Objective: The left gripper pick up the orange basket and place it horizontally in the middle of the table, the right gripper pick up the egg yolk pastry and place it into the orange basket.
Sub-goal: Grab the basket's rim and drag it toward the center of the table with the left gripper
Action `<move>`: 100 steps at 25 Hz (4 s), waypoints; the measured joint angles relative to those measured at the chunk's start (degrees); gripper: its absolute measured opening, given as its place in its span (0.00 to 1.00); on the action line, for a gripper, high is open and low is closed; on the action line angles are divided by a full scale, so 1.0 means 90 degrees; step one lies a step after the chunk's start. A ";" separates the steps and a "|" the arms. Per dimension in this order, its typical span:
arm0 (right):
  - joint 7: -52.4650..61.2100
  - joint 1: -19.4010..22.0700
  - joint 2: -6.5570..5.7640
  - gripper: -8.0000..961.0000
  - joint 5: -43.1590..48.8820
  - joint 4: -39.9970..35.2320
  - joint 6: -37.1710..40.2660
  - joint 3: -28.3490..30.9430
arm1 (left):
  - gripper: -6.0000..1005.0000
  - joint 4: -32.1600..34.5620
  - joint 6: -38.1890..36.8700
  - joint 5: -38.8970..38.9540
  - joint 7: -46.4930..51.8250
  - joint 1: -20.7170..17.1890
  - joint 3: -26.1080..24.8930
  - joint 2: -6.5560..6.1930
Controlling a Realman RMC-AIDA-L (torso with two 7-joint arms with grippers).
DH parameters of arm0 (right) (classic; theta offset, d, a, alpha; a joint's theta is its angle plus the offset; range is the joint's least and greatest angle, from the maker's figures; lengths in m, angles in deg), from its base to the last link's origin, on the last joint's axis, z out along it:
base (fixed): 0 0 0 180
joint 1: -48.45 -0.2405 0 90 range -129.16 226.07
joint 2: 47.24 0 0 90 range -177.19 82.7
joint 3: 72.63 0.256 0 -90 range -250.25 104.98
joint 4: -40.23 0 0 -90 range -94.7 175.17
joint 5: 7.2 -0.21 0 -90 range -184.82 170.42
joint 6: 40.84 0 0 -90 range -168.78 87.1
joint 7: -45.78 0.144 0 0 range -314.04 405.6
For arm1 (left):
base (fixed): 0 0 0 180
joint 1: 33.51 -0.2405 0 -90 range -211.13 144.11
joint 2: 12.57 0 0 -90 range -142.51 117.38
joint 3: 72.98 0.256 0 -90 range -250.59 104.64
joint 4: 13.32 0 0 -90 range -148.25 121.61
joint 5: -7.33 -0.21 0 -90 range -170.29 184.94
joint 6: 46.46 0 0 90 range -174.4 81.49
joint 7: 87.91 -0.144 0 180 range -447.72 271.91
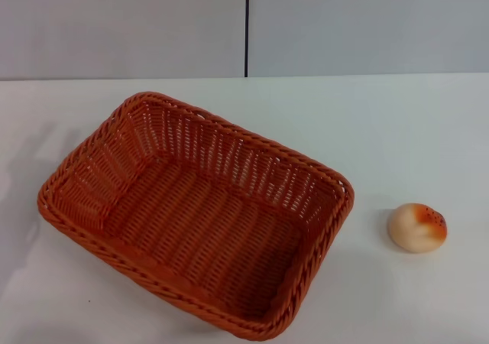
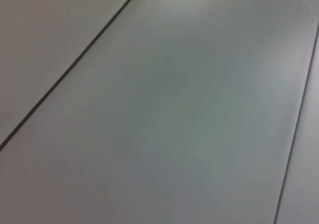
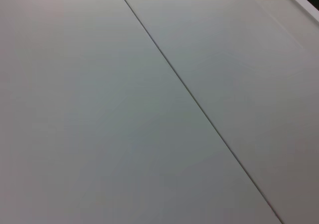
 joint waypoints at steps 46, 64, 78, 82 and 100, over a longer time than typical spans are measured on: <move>0.0000 0.0054 0.0020 0.71 0.0007 0.0107 -0.0095 0.0000 | 0.80 0.8427 0.2744 -0.4701 0.6774 0.1364 0.3977 -0.0286; 0.0000 0.0045 0.0020 0.71 0.0079 0.0157 -0.0141 0.0000 | 0.79 0.7792 0.2785 -0.6317 0.6909 0.1560 0.4600 -0.0064; 0.0000 -0.0014 0.0010 0.71 0.0185 0.0156 -0.0141 0.0000 | 0.78 0.7305 0.3011 -0.6971 0.7013 0.1599 0.4717 -0.0040; 0.0000 -0.0013 0.0010 0.71 0.0185 0.0156 -0.0145 0.0000 | 0.73 0.7291 0.2993 -0.6991 0.7188 0.1608 0.4753 -0.0038; 0.0000 0.0020 0.0010 0.71 0.0185 0.0145 -0.0237 0.0000 | 0.19 0.7328 0.2510 -0.6596 0.7251 0.1617 0.4716 -0.0047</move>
